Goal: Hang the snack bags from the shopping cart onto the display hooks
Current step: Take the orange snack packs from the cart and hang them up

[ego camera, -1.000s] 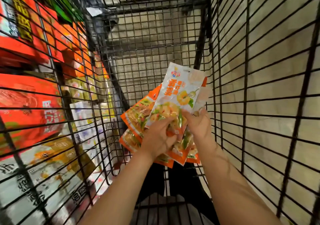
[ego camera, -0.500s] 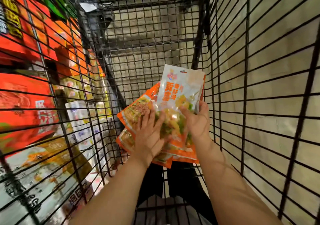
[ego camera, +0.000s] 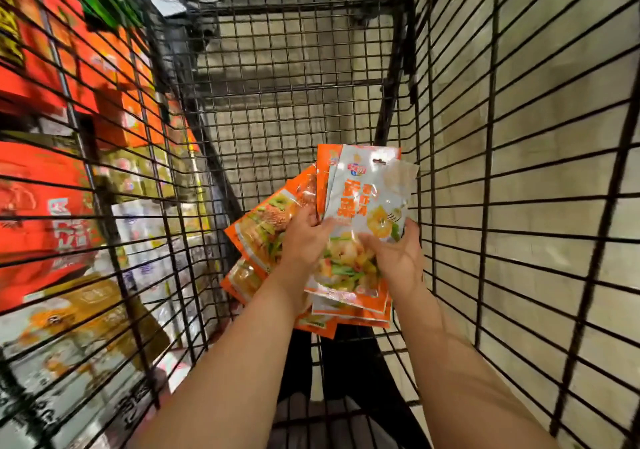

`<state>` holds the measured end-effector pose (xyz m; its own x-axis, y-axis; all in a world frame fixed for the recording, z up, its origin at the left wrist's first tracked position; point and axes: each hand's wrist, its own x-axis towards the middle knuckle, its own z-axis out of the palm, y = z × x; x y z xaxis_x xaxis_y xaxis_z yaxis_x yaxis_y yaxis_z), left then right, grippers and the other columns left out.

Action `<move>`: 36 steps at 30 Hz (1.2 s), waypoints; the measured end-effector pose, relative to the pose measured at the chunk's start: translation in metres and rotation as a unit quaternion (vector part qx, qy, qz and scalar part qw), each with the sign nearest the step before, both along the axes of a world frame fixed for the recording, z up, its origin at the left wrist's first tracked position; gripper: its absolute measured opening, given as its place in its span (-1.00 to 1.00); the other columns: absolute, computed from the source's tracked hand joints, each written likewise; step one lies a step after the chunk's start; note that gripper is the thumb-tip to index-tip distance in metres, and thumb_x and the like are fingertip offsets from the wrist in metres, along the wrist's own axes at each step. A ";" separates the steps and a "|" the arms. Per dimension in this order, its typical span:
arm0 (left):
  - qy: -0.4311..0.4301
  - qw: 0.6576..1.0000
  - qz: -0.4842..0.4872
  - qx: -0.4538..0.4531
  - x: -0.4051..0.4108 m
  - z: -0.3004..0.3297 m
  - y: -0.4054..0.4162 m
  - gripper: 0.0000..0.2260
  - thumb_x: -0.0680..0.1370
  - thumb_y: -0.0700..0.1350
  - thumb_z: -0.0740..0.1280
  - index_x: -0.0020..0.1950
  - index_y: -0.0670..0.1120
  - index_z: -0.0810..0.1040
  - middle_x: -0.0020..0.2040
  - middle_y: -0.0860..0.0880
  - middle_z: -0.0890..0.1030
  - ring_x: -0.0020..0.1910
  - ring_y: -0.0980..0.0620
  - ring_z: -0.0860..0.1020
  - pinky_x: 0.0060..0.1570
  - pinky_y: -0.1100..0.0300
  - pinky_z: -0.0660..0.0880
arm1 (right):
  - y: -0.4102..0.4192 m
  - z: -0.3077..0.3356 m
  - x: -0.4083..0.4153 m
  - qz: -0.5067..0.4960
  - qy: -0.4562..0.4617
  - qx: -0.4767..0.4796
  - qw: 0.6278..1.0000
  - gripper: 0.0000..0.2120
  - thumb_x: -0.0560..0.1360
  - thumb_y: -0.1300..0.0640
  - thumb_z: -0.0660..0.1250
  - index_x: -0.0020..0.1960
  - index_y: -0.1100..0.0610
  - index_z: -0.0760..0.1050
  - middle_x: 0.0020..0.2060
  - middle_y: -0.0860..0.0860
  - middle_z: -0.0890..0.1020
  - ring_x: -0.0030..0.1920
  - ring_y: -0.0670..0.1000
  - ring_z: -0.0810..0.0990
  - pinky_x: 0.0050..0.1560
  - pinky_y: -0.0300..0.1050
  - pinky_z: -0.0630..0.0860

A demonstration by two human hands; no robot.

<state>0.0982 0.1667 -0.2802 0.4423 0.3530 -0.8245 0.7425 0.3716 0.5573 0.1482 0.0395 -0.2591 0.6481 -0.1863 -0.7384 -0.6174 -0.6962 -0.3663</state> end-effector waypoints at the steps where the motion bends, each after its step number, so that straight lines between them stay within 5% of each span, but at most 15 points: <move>1: 0.002 1.000 -0.023 -0.006 -0.002 -0.003 0.000 -0.80 0.45 -0.02 0.42 0.04 0.02 0.54 0.03 -0.01 0.64 0.04 -0.05 0.61 0.17 -0.02 0.52 | -0.002 -0.003 0.000 -0.029 0.008 0.011 0.999 0.01 0.02 -0.19 0.56 0.40 0.02 0.30 0.17 0.07 0.59 0.16 0.13 0.59 0.23 0.12 0.50; 4: 0.016 0.997 -0.082 -0.004 -0.016 -0.005 -0.001 -0.87 0.56 -0.06 0.35 0.09 -0.02 0.56 0.03 -0.06 0.65 0.03 -0.08 0.61 0.16 -0.05 0.52 | -0.008 -0.010 -0.003 -0.038 0.032 0.037 0.998 0.08 -0.07 -0.21 0.51 0.40 -0.04 0.26 0.16 0.06 0.59 0.13 0.13 0.59 0.19 0.14 0.53; 8: -0.030 0.999 -0.007 -0.006 -0.026 0.010 0.000 -0.84 0.54 -0.16 0.39 0.01 0.08 0.51 -0.05 0.06 0.63 -0.01 0.00 0.62 0.03 0.11 0.56 | 0.005 0.024 -0.003 -0.007 0.035 0.022 0.999 -0.17 0.29 0.07 0.56 0.45 0.09 0.24 0.14 0.03 0.49 0.15 0.08 0.50 0.24 -0.01 0.44; 11: -0.074 0.997 0.014 -0.020 -0.029 0.040 0.006 -0.73 0.56 -0.29 0.32 0.26 -0.20 0.44 0.07 -0.07 0.59 -0.06 0.09 0.59 -0.16 0.38 0.51 | 0.010 0.042 -0.006 -0.013 0.009 0.047 0.999 -0.09 0.20 -0.05 0.54 0.45 0.12 0.25 0.23 0.04 0.50 0.23 0.10 0.52 0.28 0.07 0.46; 14: -0.083 0.996 -0.010 -0.004 -0.031 0.077 0.016 -0.60 0.59 -0.28 0.26 0.42 -0.24 0.29 0.19 -0.09 0.50 0.14 -0.03 0.49 -0.18 0.48 0.45 | 0.011 0.061 -0.004 -0.021 0.007 0.082 0.996 -0.14 0.17 -0.04 0.56 0.40 0.05 0.33 0.24 0.08 0.55 0.20 0.14 0.56 0.22 0.16 0.51; 17: -0.071 0.997 -0.040 0.006 -0.034 0.114 0.018 -0.53 0.64 -0.06 0.21 0.52 -0.04 0.17 0.32 0.02 0.38 0.30 0.01 0.38 0.12 0.30 0.35 | 0.013 0.078 0.002 -0.006 0.026 0.110 0.994 -0.32 -0.03 -0.19 0.49 0.07 -0.28 0.39 0.12 -0.01 0.62 0.13 0.11 0.61 0.14 0.15 0.56; 19: -0.077 0.997 0.001 0.024 -0.038 0.133 0.013 -0.63 0.65 -0.08 0.19 0.45 0.04 0.26 0.23 0.08 0.42 0.21 0.02 0.43 0.19 0.20 0.38 | 0.015 0.089 0.007 0.029 0.016 0.135 0.990 -0.46 0.00 -0.16 0.49 -0.07 -0.30 0.38 0.04 -0.03 0.63 0.06 0.10 0.62 0.11 0.17 0.56; 23: -0.100 0.985 0.136 0.023 -0.046 0.173 -0.008 -0.78 0.62 -0.15 0.25 0.26 -0.02 0.46 0.05 -0.07 0.59 0.03 -0.09 0.59 0.08 -0.08 0.53 | 0.018 0.149 0.012 0.070 -0.018 0.218 0.973 -0.52 0.11 0.04 0.52 -0.01 -0.11 0.46 -0.02 0.01 0.65 0.00 0.11 0.63 0.04 0.18 0.59; 25: -0.131 0.976 0.162 0.059 -0.051 0.199 -0.026 -0.91 0.61 -0.18 0.26 0.05 -0.02 0.51 0.03 -0.09 0.55 -0.04 0.02 0.58 0.03 0.07 0.51 | 0.006 0.176 0.014 0.098 -0.045 0.263 0.959 -0.61 0.20 0.18 0.53 -0.08 -0.07 0.45 -0.08 0.03 0.65 -0.02 0.13 0.64 0.06 0.17 0.58; 28: -0.118 0.968 0.156 0.155 -0.067 0.243 -0.057 -0.66 0.59 0.04 0.30 0.33 0.02 0.37 0.17 0.09 0.45 0.08 0.16 0.49 0.14 0.37 0.38 | -0.018 0.218 0.016 0.150 -0.080 0.313 0.935 -0.64 0.31 0.28 0.50 -0.08 -0.05 0.44 -0.16 -0.07 0.60 -0.08 0.07 0.61 0.04 0.04 0.58; 30: -0.168 0.954 0.199 0.148 -0.081 0.264 -0.079 -0.38 0.42 0.26 0.40 0.39 0.05 0.38 0.31 0.01 0.50 0.30 -0.03 0.48 0.32 0.07 0.40 | -0.032 0.244 0.012 0.180 -0.067 0.346 0.918 -0.63 0.34 0.26 0.51 0.03 0.00 0.46 -0.10 -0.06 0.60 -0.06 0.03 0.62 0.03 0.05 0.59; 33: -0.264 0.905 0.324 0.077 -0.107 0.295 -0.107 -0.49 0.41 0.12 0.37 0.32 -0.02 0.48 0.21 -0.09 0.61 0.23 -0.15 0.56 0.15 -0.11 0.53 | -0.045 0.279 0.005 0.227 -0.051 0.390 0.891 -0.58 0.34 0.24 0.52 0.13 0.01 0.47 -0.01 0.00 0.64 -0.04 0.02 0.65 -0.02 0.06 0.62; 36: -0.282 0.871 0.391 0.092 -0.139 0.310 -0.128 -0.54 0.46 0.10 0.34 0.34 0.06 0.44 0.31 -0.11 0.55 0.28 -0.13 0.52 0.22 -0.18 0.47 | -0.050 0.304 -0.008 0.288 -0.041 0.403 0.868 -0.59 0.37 0.21 0.50 0.14 -0.03 0.48 -0.01 -0.01 0.63 -0.07 0.00 0.65 -0.11 -0.01 0.64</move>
